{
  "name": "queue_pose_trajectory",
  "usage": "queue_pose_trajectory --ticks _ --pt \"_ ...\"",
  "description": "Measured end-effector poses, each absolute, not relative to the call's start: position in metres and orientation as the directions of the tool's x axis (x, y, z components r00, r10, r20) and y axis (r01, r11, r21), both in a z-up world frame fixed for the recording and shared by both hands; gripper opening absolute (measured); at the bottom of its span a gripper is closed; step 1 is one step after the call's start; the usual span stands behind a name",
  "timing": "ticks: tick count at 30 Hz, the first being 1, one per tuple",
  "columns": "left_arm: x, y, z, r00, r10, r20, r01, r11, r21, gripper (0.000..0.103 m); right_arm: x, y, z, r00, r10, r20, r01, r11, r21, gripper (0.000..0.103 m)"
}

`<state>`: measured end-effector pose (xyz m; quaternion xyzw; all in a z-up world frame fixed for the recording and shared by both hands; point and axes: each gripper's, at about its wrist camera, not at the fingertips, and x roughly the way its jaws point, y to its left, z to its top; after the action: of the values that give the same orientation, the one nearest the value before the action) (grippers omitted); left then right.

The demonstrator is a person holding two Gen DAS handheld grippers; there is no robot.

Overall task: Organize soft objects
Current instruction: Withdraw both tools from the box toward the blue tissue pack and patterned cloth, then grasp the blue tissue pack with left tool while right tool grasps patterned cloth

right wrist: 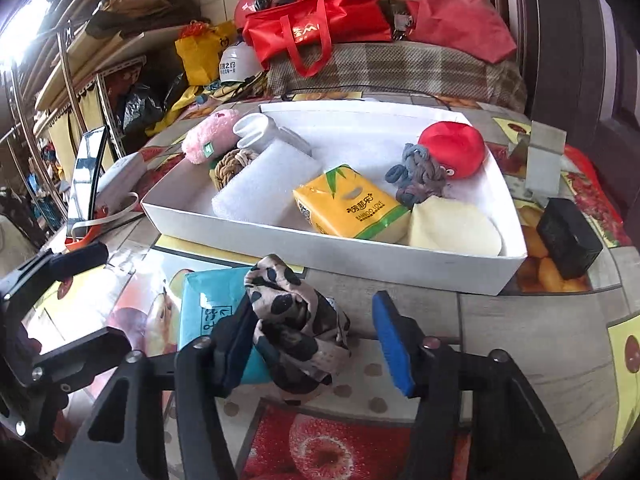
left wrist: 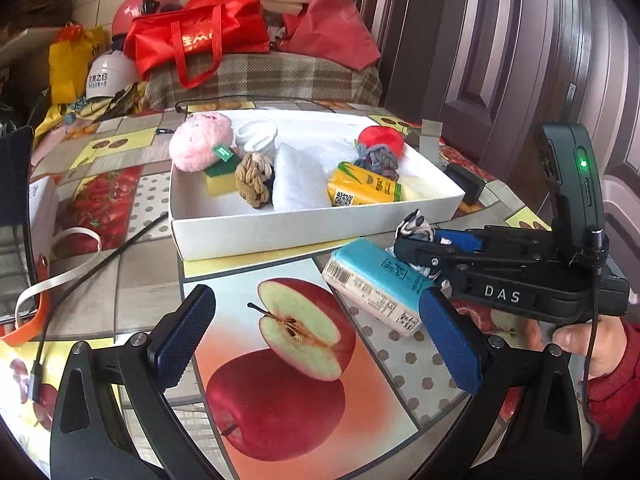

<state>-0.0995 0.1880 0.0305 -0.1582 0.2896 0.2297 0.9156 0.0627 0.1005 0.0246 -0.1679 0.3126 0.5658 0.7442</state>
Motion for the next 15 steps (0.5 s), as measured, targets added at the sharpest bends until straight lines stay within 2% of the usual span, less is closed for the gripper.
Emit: queue_pose_trajectory --ticks 3,8,15 --pt "-0.084 0.183 0.024 0.701 0.282 -0.655 -0.470 0.874 -0.126 0.103 0.072 0.091 0.025 0.154 0.747 -0.646 -0.931 0.329 0.158 0.026" --pt "-0.058 0.169 0.016 0.651 0.275 -0.708 -0.425 0.904 -0.039 0.103 0.091 0.069 0.024 0.169 0.749 -0.641 -0.892 0.393 0.224 0.025" --pt "-0.043 0.161 0.020 0.650 0.327 -0.686 -0.550 0.825 -0.128 0.103 0.103 0.055 0.024 0.198 0.746 -0.635 -0.861 0.442 0.251 0.025"
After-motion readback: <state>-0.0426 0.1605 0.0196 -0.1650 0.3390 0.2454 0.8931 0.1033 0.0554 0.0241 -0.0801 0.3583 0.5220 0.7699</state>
